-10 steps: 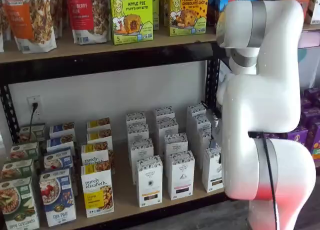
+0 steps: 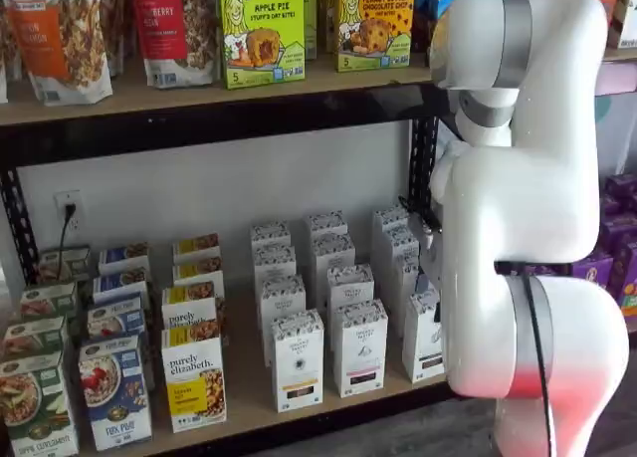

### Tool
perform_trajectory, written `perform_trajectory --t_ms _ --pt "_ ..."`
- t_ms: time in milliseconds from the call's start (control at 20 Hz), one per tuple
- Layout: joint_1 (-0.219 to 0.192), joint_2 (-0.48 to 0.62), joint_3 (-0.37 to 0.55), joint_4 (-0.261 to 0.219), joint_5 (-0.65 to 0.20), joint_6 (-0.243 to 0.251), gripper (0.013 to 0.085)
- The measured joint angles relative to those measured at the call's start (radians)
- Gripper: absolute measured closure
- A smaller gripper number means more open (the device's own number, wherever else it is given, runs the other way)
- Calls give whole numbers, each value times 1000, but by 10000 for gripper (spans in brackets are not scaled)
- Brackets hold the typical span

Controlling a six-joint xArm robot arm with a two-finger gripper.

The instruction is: Pick up the white box with a green strip in the middle, on the bottom shelf, the sixth box from the left

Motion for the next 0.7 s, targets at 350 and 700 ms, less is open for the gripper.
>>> perform_trajectory --t_ms 350,700 --pt "-8 21 -13 62 -59 -62 130" --pt "-15 75 -82 46 -63 -55 130"
